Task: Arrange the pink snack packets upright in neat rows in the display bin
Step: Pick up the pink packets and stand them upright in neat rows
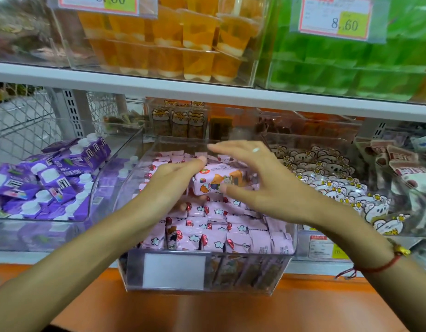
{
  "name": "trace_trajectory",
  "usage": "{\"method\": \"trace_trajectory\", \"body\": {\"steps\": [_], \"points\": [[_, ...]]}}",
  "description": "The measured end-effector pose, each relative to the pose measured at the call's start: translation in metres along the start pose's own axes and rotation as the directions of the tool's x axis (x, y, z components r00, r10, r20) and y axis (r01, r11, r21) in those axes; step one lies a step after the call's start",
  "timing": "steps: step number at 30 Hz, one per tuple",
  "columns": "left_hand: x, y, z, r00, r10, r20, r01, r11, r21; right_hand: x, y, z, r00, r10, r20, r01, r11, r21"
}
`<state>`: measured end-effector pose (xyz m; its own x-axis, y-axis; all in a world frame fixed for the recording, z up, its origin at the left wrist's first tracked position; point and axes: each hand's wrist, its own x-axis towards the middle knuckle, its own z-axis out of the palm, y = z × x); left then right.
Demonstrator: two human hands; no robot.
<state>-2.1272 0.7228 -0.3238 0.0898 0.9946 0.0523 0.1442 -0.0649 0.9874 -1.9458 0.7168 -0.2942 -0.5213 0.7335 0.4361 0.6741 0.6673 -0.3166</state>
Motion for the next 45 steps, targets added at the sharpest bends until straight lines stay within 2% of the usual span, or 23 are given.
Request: {"method": "trace_trajectory", "body": {"steps": [3, 5, 6, 8, 10, 12, 14, 15, 17, 20, 22, 24, 28, 31, 35, 37, 39, 41, 43, 45], "points": [[-0.001, 0.001, 0.001, 0.997, 0.073, -0.011, -0.074, 0.997, -0.007, 0.002, 0.003, 0.002, 0.998, -0.061, -0.032, 0.056, 0.986, -0.157], [0.002, -0.002, 0.001, 0.994, 0.106, -0.026, -0.107, 0.994, -0.026, 0.005, 0.008, -0.001, 0.991, -0.055, -0.119, 0.023, 0.967, -0.253], [0.003, -0.005, 0.000, 0.988, 0.154, -0.020, -0.154, 0.988, 0.026, 0.006, 0.012, -0.003, 0.985, -0.019, -0.170, -0.024, 0.969, -0.247], [0.004, -0.015, -0.003, 0.959, 0.276, 0.069, -0.284, 0.915, 0.288, 0.008, 0.018, -0.006, 0.958, 0.074, -0.278, -0.109, 0.988, -0.112], [0.004, -0.026, -0.006, 0.931, 0.290, 0.221, -0.364, 0.766, 0.530, 0.011, 0.022, -0.005, 0.929, 0.184, -0.320, -0.151, 0.981, 0.124], [0.005, -0.033, -0.007, 0.911, 0.248, 0.330, -0.412, 0.598, 0.688, 0.016, 0.023, -0.001, 0.918, 0.287, -0.274, -0.185, 0.921, 0.342], [0.006, -0.035, -0.007, 0.901, 0.216, 0.375, -0.432, 0.505, 0.747, 0.020, 0.024, 0.005, 0.913, 0.365, -0.185, -0.252, 0.858, 0.448], [0.007, -0.034, -0.007, 0.903, 0.206, 0.377, -0.428, 0.502, 0.751, 0.020, 0.025, 0.010, 0.914, 0.381, -0.139, -0.285, 0.847, 0.449], [0.008, -0.034, -0.008, 0.909, 0.192, 0.370, -0.414, 0.507, 0.756, 0.019, 0.026, 0.019, 0.928, 0.364, -0.077, -0.319, 0.885, 0.339], [0.008, -0.034, -0.007, 0.911, 0.183, 0.371, -0.410, 0.512, 0.754, 0.019, 0.028, 0.022, 0.941, 0.337, 0.037, -0.339, 0.938, 0.073], [0.009, -0.035, -0.007, 0.911, 0.182, 0.371, -0.409, 0.518, 0.751, 0.021, 0.033, 0.021, 0.932, 0.347, 0.103, -0.333, 0.934, -0.132], [0.009, -0.035, -0.008, 0.909, 0.187, 0.372, -0.413, 0.518, 0.749, 0.023, 0.035, 0.020, 0.933, 0.344, 0.102, -0.300, 0.905, -0.303], [0.009, -0.034, -0.008, 0.907, 0.194, 0.374, -0.418, 0.526, 0.741, 0.030, 0.037, 0.022, 0.937, 0.292, 0.191, -0.200, 0.898, -0.391], [0.009, -0.034, -0.008, 0.907, 0.198, 0.371, -0.418, 0.529, 0.738, 0.038, 0.038, 0.022, 0.875, 0.341, 0.345, -0.184, 0.891, -0.415], [0.008, -0.034, -0.009, 0.904, 0.207, 0.374, -0.425, 0.536, 0.730, 0.047, 0.037, 0.019, 0.835, 0.365, 0.411, -0.150, 0.871, -0.469], [0.008, -0.033, -0.009, 0.905, 0.221, 0.365, -0.425, 0.542, 0.725, 0.046, 0.036, 0.016, 0.839, 0.359, 0.409, -0.164, 0.884, -0.438], [0.006, -0.030, -0.008, 0.906, 0.252, 0.339, -0.423, 0.554, 0.717, 0.039, 0.036, 0.010, 0.879, 0.331, 0.344, -0.201, 0.910, -0.363], [0.004, -0.026, -0.007, 0.899, 0.317, 0.303, -0.435, 0.561, 0.704, 0.027, 0.041, 0.001, 0.940, 0.303, 0.155, -0.248, 0.922, -0.296], [0.002, -0.022, -0.002, 0.877, 0.384, 0.288, -0.469, 0.555, 0.687, 0.017, 0.046, -0.009, 0.960, 0.277, -0.046, -0.279, 0.926, -0.253], [0.003, -0.020, 0.002, 0.863, 0.404, 0.303, -0.492, 0.538, 0.684, 0.013, 0.049, -0.013, 0.959, 0.275, -0.066, -0.283, 0.920, -0.271]]}}
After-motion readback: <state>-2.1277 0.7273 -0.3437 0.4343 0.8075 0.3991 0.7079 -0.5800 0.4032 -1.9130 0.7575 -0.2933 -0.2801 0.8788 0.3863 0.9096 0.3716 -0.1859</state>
